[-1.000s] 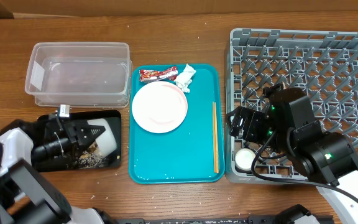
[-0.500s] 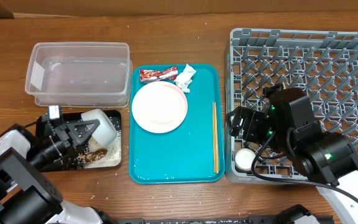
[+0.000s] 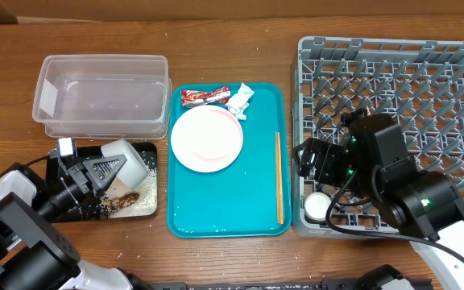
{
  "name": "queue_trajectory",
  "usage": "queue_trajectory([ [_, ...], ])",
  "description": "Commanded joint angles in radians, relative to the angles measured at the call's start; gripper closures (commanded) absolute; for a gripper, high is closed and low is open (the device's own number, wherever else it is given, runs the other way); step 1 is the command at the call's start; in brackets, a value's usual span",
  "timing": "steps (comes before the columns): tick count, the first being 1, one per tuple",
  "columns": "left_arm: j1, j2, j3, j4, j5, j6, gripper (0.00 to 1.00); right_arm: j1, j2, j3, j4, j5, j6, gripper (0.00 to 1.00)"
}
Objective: Sort waste into correct bins and load items into the dishwasher
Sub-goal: 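Tip the rice bowl over the black tray with the left gripper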
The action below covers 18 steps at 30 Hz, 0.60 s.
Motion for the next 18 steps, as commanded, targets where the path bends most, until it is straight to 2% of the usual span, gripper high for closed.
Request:
queue_trajectory([
  [1,0.002,0.003,-0.002,-0.05,0.05,0.042,0.96,0.005,-0.004,0.016,-0.002,0.015,-0.006,0.02],
  [4,0.003,0.002,0.003,-0.039,0.073,0.152,0.96,0.005,-0.004,0.016,-0.001,0.015,-0.006,0.02],
  [6,0.004,0.003,0.004,-0.01,0.078,-0.001,0.96,0.005,-0.004,0.016,-0.001,0.015,-0.006,0.02],
  [11,-0.007,0.002,0.006,-0.049,0.043,0.001,0.96,0.005,-0.004,0.016,-0.001,0.015,-0.006,0.02],
  [13,-0.011,0.001,0.006,-0.14,0.04,0.079,0.96,0.005,-0.004,0.016,-0.002,0.015,-0.006,0.02],
  [15,-0.013,-0.006,0.014,-0.238,0.05,0.327,0.96,0.005,-0.004,0.016,-0.002,0.015,-0.006,0.02],
  [16,-0.013,-0.01,0.019,-0.235,0.047,0.351,0.96,0.005,-0.004,0.016,-0.002,0.015,-0.006,0.02],
  [18,-0.012,-0.01,0.031,-0.238,0.061,0.257,0.96,0.005,-0.004,0.016,-0.001,0.015,-0.006,0.02],
])
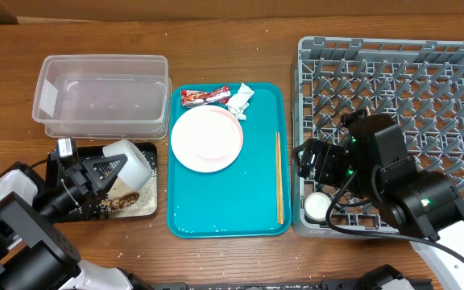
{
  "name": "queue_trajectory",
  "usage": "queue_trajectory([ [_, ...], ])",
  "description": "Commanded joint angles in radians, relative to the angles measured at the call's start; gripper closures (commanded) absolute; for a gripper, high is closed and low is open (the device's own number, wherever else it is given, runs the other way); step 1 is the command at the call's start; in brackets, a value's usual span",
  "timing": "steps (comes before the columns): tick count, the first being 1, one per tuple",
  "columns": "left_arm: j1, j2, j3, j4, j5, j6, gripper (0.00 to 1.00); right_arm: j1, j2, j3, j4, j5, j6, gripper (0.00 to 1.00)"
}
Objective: Sort waste into correct bins and load items into the dishwasher
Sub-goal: 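Tip the rice bowl over the black tray with the left gripper, then carry the emptied bowl back and set it on the teal tray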
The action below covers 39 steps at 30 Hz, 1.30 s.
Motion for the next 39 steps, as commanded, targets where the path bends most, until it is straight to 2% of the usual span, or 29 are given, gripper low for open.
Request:
queue_trajectory([
  [1,-0.01,-0.015,0.033,-0.007,0.024,0.042,0.96,0.005,-0.004,0.016,0.005,0.015,-0.006,0.02],
  [7,-0.136,-0.115,0.084,-0.006,0.009,0.006,0.96,0.002,-0.004,0.017,0.007,0.02,0.01,0.04],
  [16,-0.486,-0.158,0.456,0.033,-0.032,-0.272,0.96,-0.069,-0.064,0.019,0.006,0.193,0.169,0.03],
  [18,-0.565,-0.158,0.51,0.112,-0.032,-0.389,0.96,-0.098,-0.083,0.019,0.005,0.192,0.186,0.02],
  [23,-0.739,-0.158,0.548,0.506,-0.07,-0.828,0.96,-0.161,-0.13,0.019,-0.002,0.171,0.184,0.02],
  [26,-0.841,-0.155,0.548,0.755,-0.182,-1.107,0.96,-0.172,-0.149,0.019,-0.011,0.169,0.183,0.0],
  [28,-0.901,-0.155,0.548,0.885,-0.234,-1.231,0.96,-0.172,-0.155,0.019,-0.015,0.168,0.178,0.0],
  [30,-0.954,-0.155,0.548,1.015,-0.262,-1.329,0.96,-0.172,-0.156,0.019,-0.026,0.165,0.176,0.0],
  [33,-1.003,-0.155,0.548,1.121,-0.338,-1.448,0.96,-0.172,-0.156,0.019,-0.04,0.162,0.158,0.0],
  [39,-1.037,-0.155,0.548,1.148,-0.438,-1.512,0.96,-0.172,-0.156,0.019,-0.053,0.127,0.08,0.0],
])
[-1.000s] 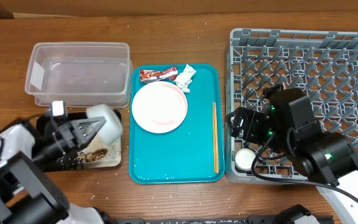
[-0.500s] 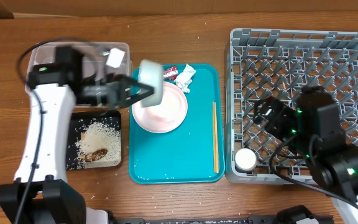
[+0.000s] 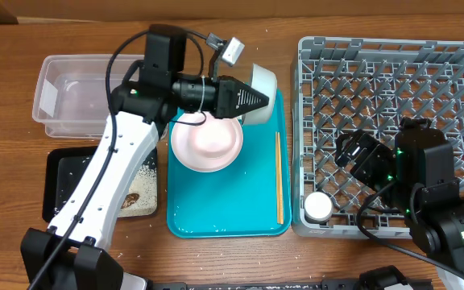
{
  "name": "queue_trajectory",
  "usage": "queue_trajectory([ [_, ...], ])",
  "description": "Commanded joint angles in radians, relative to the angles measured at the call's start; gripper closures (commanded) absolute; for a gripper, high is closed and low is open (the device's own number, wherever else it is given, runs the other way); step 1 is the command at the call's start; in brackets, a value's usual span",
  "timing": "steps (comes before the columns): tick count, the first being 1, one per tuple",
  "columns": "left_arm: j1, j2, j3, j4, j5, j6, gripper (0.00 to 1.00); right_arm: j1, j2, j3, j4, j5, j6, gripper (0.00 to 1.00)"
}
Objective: Sort waste into correct bins and load items into the dishwasher
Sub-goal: 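Carry the emptied bowl back and set it on the teal tray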
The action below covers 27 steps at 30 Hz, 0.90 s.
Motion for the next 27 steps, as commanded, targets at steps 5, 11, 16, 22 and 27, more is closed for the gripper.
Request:
queue_trajectory([
  [5,-0.011,-0.017,0.019,0.008,-0.09,-0.118,0.96,-0.006,-0.01,0.018,-0.004,-0.019,-0.07,0.0],
  [11,-0.033,-0.016,0.019,0.011,-0.177,-0.149,0.96,-0.006,-0.009,0.018,-0.003,-0.023,-0.077,0.0],
  [16,-0.069,-0.013,0.019,-0.003,-0.266,-0.153,0.96,-0.006,-0.008,0.018,-0.004,-0.023,-0.077,0.0],
  [22,-0.103,-0.01,0.019,-0.234,-0.446,-0.193,0.96,-0.006,-0.008,0.018,-0.005,-0.023,-0.077,0.0],
  [27,-0.217,-0.01,0.018,-0.489,-0.685,-0.142,0.96,-0.006,-0.008,0.018,-0.006,-0.023,-0.077,0.0],
])
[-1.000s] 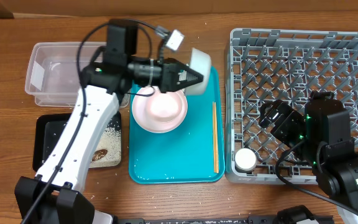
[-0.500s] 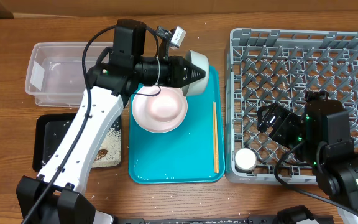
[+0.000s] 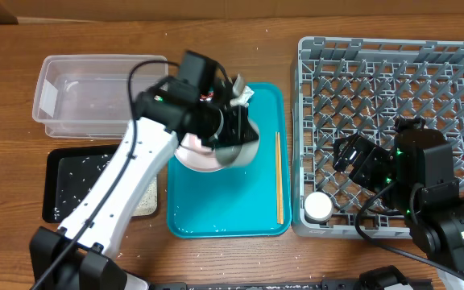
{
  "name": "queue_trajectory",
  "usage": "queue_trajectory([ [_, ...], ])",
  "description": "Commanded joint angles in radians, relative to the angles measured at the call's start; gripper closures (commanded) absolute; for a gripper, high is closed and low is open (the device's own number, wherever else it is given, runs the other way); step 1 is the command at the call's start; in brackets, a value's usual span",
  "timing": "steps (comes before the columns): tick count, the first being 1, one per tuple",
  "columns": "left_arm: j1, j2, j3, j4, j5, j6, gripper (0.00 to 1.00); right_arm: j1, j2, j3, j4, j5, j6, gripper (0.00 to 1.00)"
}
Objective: Sort waste into correct bins and load items into the dishwasher
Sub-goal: 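Carry the emptied bowl back and set it on the teal tray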
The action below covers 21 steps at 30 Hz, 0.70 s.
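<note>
My left gripper [image 3: 234, 135] is over the middle of the teal tray [image 3: 224, 217], shut on a white bowl [image 3: 244, 149] that shows blurred and tilted. Just below it lies the white plate [image 3: 193, 158], partly covered by the arm. A crumpled tissue [image 3: 245, 94] sits at the tray's far edge; the red wrapper beside it is hidden by the arm. Wooden chopsticks [image 3: 279, 177] lie along the tray's right side. My right gripper [image 3: 348, 156] hovers open over the grey dish rack [image 3: 393, 56], above and right of a white cup [image 3: 318, 207] standing in the rack's front-left corner.
A clear plastic bin [image 3: 95, 93] stands at the back left. In front of it a black tray [image 3: 79, 185] holds scattered rice and food scraps. Bare wooden table surrounds everything.
My left gripper has moved with the bowl from above the tray's far right corner down to the tray's middle, over the plate. The right arm has barely shifted.
My left gripper held the bowl tipped over the black tray at the front left, with food scraps falling into it. Then it carried the bowl high over the teal tray while my right gripper drew back from the cup. Now the bowl hangs low over the plate.
</note>
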Motion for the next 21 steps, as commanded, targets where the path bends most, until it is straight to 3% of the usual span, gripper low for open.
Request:
queue_trajectory([
  [1,-0.109,-0.01,0.014,-0.095,-0.274,0.026,0.96,-0.006,-0.008,0.018,0.003,-0.005,-0.008,0.0],
  [5,-0.271,-0.009,-0.024,-0.178,-0.599,0.012,0.96,-0.006,-0.008,0.018,0.003,-0.005,-0.008,0.0],
  [8,-0.355,-0.008,-0.106,-0.149,-0.738,-0.037,0.96,-0.006,-0.008,0.018,0.003,-0.005,-0.008,0.0],
  [16,-0.359,0.004,-0.305,0.079,-0.732,-0.042,0.91,-0.006,-0.008,0.018,0.003,-0.005,-0.008,0.0],
  [21,-0.36,0.023,-0.306,0.093,-0.686,-0.02,0.77,-0.006,-0.008,0.018,0.003,-0.005,-0.008,0.0],
])
